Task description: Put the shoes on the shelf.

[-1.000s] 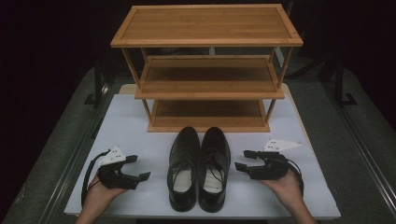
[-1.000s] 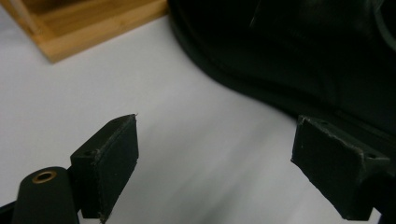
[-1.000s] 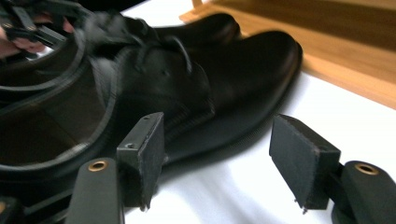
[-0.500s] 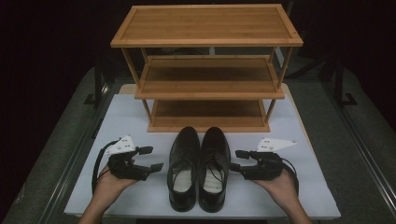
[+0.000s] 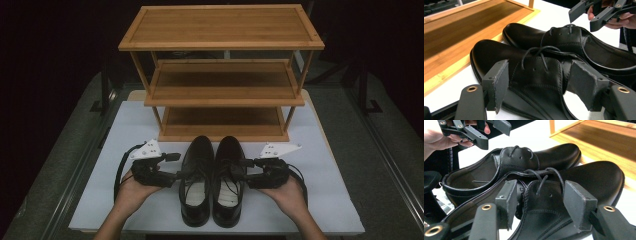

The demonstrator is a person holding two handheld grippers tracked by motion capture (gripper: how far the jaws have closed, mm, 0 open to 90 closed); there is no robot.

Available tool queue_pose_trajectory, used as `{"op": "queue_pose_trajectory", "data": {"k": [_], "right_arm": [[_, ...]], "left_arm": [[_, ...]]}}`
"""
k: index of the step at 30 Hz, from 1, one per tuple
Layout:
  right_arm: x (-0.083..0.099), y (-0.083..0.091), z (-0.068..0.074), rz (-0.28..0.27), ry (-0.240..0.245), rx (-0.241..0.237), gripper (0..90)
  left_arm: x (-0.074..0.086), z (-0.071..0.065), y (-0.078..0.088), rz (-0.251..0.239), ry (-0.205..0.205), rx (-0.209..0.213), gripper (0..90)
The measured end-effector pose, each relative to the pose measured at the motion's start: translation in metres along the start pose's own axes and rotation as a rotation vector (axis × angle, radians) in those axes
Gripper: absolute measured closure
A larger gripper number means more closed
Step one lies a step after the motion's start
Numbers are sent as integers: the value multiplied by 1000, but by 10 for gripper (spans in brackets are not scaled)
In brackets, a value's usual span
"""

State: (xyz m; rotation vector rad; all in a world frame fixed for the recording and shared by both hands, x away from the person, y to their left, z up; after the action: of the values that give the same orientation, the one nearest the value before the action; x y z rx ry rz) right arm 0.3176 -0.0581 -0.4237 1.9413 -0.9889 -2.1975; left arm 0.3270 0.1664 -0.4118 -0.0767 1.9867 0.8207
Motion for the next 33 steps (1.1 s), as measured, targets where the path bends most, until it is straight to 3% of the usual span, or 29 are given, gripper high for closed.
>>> {"op": "queue_pose_trajectory", "data": {"k": [6, 10, 13, 15, 21, 28, 33], "right_arm": [[4, -9, -2, 29, 7, 9, 461], [6, -10, -2, 25, 1, 1, 481], [9, -14, 1, 47, 23, -7, 496], [11, -16, 3, 61, 46, 4, 498], [10, -15, 5, 55, 31, -3, 597], [9, -11, 7, 64, 35, -3, 728], [8, -6, 7, 77, 52, 17, 787]], "left_arm": [[1, 0, -11, 22, -13, -7, 336], [6, -2, -15, 30, -10, 12, 379], [12, -6, -20, 65, -36, 17, 447], [14, -8, -21, 63, -40, 11, 455], [13, -6, -19, 67, -43, -4, 584], [12, -11, -14, 67, -91, -25, 745], [12, -10, -10, 81, -114, -42, 794]]}}
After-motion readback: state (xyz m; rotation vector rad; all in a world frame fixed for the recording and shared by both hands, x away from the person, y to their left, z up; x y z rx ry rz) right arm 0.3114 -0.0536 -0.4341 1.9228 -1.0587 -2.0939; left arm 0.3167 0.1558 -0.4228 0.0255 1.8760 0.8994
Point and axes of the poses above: each handheld gripper's, and its own axes: y roughly backward along the jaws, x roughly out of its underside, z roughly to its left, the point moved 8 cm from there along -y, roughly forward along the jaws, and after that the axes turned 15 degrees about y, right-handed, at the moved point
